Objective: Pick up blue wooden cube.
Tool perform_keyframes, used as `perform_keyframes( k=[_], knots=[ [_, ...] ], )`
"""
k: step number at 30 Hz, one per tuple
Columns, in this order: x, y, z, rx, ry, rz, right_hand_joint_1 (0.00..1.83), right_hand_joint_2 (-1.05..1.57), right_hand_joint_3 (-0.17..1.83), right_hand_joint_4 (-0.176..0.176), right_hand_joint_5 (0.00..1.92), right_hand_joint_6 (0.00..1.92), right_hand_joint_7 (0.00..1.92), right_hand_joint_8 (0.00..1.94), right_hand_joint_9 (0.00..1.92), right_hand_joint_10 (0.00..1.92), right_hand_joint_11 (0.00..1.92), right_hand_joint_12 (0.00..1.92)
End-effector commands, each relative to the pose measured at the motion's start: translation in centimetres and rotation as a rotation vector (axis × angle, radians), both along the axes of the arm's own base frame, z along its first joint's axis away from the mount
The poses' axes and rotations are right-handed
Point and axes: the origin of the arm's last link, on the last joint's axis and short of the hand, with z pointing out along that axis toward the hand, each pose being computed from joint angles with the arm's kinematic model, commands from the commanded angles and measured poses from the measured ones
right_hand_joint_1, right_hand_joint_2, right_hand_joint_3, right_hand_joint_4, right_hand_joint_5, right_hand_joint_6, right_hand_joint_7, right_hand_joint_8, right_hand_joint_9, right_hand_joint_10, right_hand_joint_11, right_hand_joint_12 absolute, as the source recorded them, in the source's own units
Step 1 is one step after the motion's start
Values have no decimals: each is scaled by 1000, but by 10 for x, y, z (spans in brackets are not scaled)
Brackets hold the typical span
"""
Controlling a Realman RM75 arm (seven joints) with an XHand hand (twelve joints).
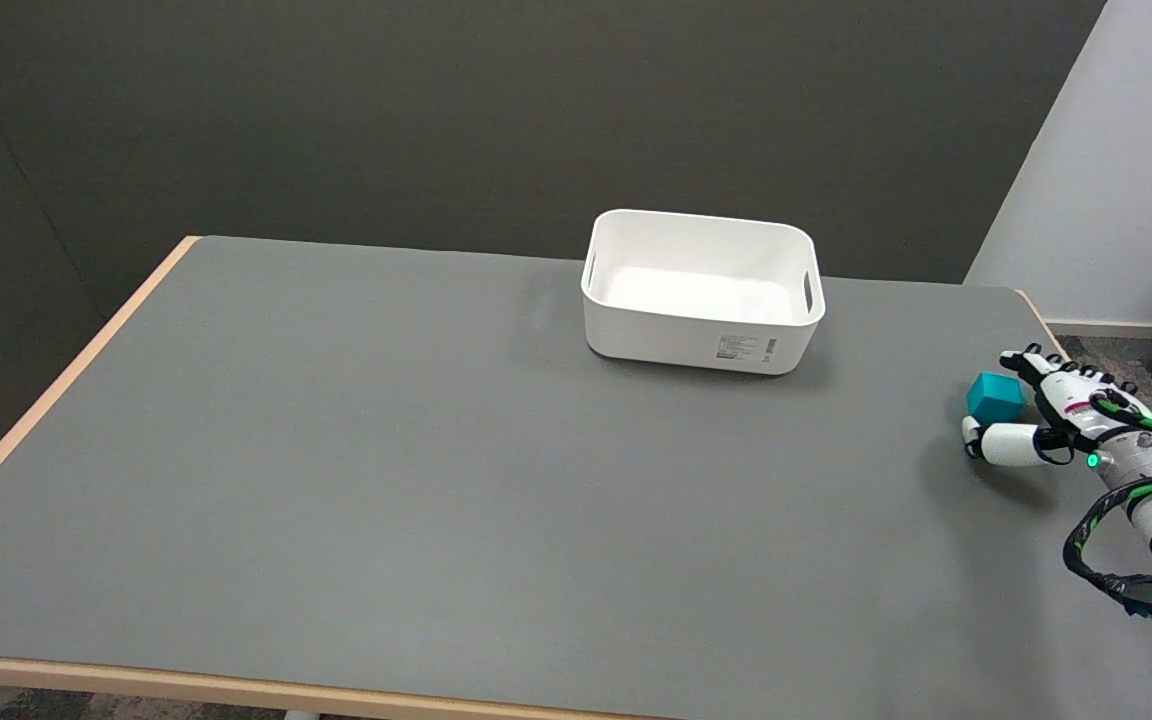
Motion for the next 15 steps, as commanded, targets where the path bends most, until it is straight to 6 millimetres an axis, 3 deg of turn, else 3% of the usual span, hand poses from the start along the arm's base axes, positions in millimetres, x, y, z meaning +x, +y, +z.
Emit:
perform_keyframes(
  k=[1,5,9,11,13,14,15],
  knots=[
    [8,-8,6,-1,31,22,498,662,986,10,160,411,240,372,206,699,32,1162],
    [8,-9,5,1,37,28,535,723,972,4,252,569,341,528,299,829,45,1184],
    [8,-8,6,-1,43,32,660,816,836,1,305,968,406,767,351,1119,56,1248],
    [9,-8,6,-1,46,37,711,822,853,-3,362,1125,340,1159,264,1427,68,1291],
    [10,-8,6,-2,51,41,726,842,831,-12,390,1207,318,1336,224,1586,81,1330],
    [10,-9,5,0,54,43,758,951,692,-19,424,1351,297,1427,209,1672,86,1354],
    [10,-9,5,0,58,47,821,1171,411,-28,481,1611,261,1530,196,1767,89,1380]
  ],
)
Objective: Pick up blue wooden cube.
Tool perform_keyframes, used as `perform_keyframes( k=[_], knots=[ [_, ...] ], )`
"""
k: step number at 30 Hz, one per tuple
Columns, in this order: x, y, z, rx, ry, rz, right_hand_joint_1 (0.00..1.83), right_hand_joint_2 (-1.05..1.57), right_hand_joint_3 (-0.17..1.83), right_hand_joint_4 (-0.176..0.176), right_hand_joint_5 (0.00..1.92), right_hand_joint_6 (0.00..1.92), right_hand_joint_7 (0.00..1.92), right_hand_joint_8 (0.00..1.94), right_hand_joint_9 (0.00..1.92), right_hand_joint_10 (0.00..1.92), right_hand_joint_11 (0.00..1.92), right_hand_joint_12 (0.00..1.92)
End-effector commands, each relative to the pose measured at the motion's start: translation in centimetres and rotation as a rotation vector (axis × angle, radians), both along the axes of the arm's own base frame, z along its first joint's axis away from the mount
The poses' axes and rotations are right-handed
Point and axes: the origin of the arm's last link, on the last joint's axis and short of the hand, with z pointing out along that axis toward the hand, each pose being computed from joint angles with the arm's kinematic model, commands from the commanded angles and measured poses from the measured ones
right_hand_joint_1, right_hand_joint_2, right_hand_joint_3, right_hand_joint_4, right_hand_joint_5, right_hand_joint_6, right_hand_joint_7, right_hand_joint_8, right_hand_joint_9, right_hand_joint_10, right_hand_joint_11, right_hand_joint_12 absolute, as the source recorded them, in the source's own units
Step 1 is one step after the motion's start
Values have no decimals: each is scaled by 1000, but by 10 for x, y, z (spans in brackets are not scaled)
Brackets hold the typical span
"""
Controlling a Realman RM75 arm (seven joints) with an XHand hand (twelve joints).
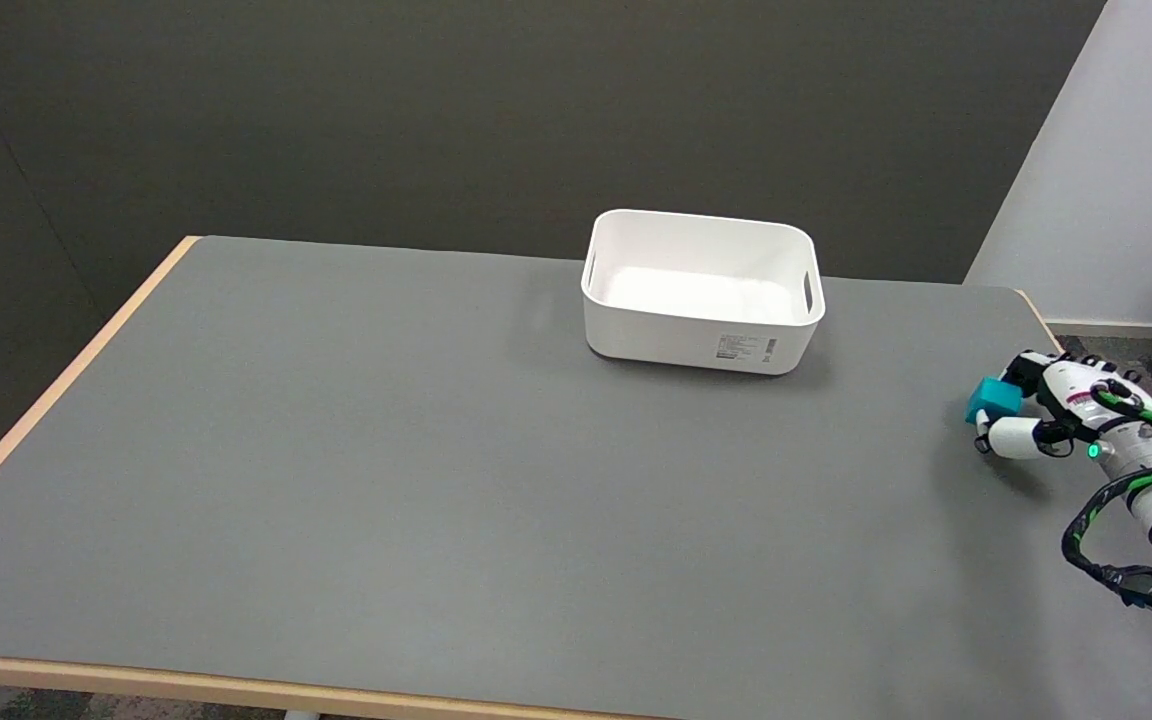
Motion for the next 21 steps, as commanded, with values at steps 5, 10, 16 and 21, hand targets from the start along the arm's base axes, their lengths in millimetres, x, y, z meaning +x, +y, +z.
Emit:
perform_keyframes(
  k=[5,10,16,21],
  knots=[
    [8,-5,-1,5,47,52,911,1265,306,-69,517,1711,311,1802,234,1915,15,1641],
    [26,-12,-7,13,22,181,1044,1271,289,-54,548,1586,476,1941,288,1921,-1,1796],
    [75,-33,-32,96,-174,511,1045,1258,317,-56,530,1599,502,1940,314,1921,-1,1842],
    [120,-56,-72,271,-335,727,1040,1257,329,-51,506,1626,516,1939,329,1921,-1,1865]
  ],
)
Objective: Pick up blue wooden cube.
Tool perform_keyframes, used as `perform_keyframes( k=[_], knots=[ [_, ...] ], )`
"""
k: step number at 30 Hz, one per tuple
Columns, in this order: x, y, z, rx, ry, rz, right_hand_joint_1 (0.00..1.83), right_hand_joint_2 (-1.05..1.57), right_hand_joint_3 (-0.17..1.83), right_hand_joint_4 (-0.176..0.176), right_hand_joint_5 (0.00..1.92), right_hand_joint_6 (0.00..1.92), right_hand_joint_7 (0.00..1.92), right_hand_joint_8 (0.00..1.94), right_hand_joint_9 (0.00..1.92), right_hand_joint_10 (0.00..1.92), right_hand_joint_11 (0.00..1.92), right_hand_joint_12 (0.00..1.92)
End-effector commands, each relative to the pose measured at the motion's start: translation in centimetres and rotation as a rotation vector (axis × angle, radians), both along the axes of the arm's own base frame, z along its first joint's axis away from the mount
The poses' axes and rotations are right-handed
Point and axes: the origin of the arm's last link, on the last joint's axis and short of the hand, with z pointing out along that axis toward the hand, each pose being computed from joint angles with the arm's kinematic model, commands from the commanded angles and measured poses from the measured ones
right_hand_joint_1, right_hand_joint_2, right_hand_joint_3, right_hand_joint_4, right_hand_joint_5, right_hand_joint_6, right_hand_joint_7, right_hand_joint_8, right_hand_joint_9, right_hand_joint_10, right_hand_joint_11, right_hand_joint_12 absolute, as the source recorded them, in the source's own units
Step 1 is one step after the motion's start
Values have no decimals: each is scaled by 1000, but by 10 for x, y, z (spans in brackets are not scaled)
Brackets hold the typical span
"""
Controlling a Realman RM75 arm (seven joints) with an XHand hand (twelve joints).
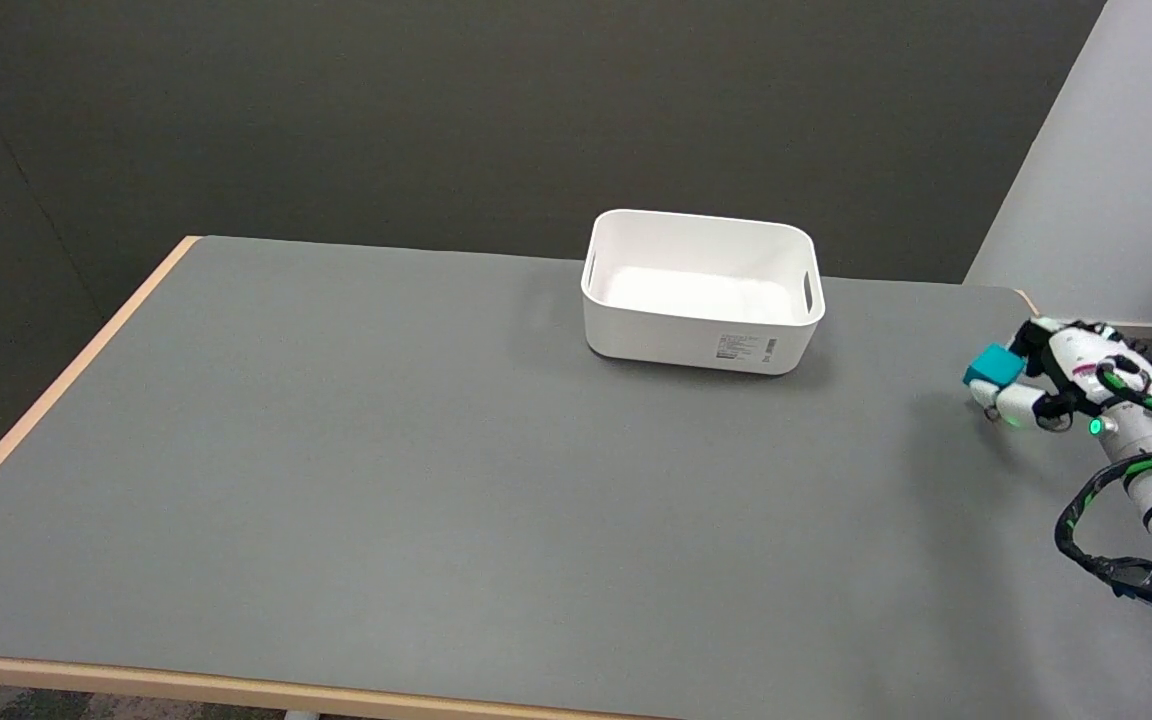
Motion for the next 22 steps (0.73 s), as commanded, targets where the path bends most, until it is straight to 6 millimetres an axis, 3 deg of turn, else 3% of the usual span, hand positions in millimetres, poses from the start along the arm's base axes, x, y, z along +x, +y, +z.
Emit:
perform_keyframes(
  k=[1,7,12,18,22],
  knots=[
    [113,-53,-80,340,-322,623,1039,1256,332,-50,506,1627,516,1939,329,1921,-1,1866],
    [160,-76,-150,622,-312,737,1047,1253,325,-52,509,1617,530,1923,338,1921,-1,1882],
    [174,-95,-186,735,-327,765,1049,1248,329,-52,514,1611,535,1918,340,1921,-1,1893],
    [150,-153,-217,768,-341,609,1048,1259,312,-59,513,1606,530,1930,295,1921,-1,1906],
    [127,-189,-219,716,-249,481,1051,1247,334,-62,521,1600,524,1936,269,1921,-1,1905]
  ],
)
